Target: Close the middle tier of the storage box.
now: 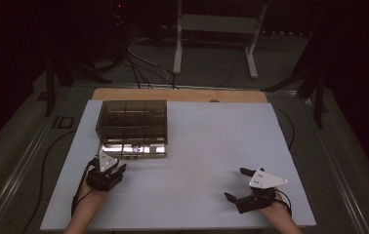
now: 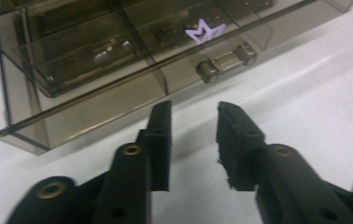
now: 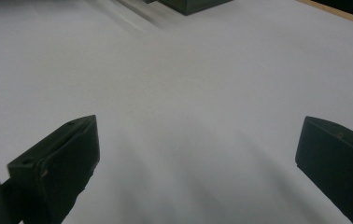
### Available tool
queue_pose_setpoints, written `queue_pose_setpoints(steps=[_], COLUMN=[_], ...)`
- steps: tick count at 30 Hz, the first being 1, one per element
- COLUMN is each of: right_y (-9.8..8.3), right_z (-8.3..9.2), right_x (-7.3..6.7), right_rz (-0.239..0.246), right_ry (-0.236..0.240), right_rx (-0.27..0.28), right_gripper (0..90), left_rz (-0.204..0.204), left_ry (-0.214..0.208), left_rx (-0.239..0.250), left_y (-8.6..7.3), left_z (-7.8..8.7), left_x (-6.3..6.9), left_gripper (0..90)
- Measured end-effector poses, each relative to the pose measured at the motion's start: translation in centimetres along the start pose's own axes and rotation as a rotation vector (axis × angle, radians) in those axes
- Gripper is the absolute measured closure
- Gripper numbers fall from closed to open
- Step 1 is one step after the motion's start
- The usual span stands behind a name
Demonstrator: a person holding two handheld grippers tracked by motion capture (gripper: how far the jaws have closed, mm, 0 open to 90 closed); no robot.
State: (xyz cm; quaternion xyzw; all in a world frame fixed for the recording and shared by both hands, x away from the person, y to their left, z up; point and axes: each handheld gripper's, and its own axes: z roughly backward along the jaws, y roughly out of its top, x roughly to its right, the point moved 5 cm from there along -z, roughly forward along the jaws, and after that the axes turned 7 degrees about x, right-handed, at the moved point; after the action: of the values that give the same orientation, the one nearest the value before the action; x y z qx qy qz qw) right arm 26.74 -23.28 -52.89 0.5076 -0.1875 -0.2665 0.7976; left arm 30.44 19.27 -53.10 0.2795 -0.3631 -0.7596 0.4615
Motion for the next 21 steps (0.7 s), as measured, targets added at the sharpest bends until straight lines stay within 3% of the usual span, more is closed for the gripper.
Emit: queue_pose_setpoints(steps=[1,6,11,21], right_y=[0.0,0.0,0.0,-0.1], right_z=[0.0,0.0,0.0,0.0], right_x=[0.0,0.0,0.0,0.0], right_rz=[0.000,0.000,-0.002,-0.001], right_ry=[0.000,-0.002,-0.001,-0.004], right_rx=[0.000,-0.001,0.000,-0.004], right_gripper=[0.1,0.1,0.1,0.1], left_rz=[-0.021,-0.047,-0.054,-0.077], left_ry=[-0.006,-0.015,-0.026,-0.025], left_rx=[0.001,-0.007,0.000,0.023], left_y=[0.0,0.1,0.3,0.7], left_z=[0.0,-0.5,-0.5,-1.1], left_x=[-0.1,-0.1,-0.1,-0.2], left_gripper=[71.4,78.3,87.9,89.9])
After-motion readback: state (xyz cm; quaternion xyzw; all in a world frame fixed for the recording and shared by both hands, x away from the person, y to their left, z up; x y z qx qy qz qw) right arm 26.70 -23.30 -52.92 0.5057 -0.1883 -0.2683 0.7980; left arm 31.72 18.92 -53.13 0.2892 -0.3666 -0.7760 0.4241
